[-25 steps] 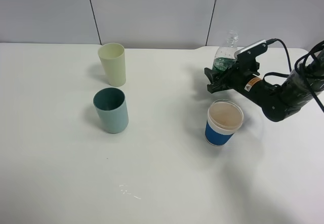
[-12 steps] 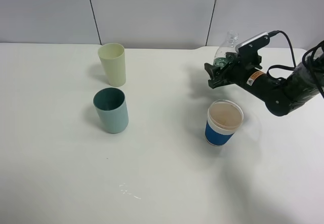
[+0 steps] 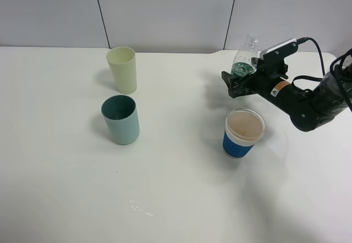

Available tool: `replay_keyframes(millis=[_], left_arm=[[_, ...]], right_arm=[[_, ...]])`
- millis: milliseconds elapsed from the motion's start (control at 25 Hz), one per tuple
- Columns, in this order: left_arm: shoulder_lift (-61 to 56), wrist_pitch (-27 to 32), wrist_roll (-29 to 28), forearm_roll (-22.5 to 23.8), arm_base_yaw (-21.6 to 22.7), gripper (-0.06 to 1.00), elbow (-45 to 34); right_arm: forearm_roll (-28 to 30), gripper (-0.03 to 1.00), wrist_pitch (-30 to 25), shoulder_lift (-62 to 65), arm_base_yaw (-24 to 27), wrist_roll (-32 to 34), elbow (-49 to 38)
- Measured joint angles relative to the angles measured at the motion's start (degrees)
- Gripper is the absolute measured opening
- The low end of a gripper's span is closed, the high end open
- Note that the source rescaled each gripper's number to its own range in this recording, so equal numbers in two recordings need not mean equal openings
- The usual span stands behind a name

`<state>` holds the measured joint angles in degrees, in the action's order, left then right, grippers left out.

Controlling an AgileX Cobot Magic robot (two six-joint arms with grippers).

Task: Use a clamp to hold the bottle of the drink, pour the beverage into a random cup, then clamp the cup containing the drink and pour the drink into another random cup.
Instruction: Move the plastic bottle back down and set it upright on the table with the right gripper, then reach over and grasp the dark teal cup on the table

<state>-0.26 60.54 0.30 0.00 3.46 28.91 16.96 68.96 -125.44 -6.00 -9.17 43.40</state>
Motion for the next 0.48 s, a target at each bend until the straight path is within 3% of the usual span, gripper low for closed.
replay_keyframes(millis=[480], left_arm=[[0.0,0.0,0.1,0.0,0.0,1.00,0.0]], right_arm=[[0.0,0.87,-0.5,4.2,0.0,-1.0,-1.5]])
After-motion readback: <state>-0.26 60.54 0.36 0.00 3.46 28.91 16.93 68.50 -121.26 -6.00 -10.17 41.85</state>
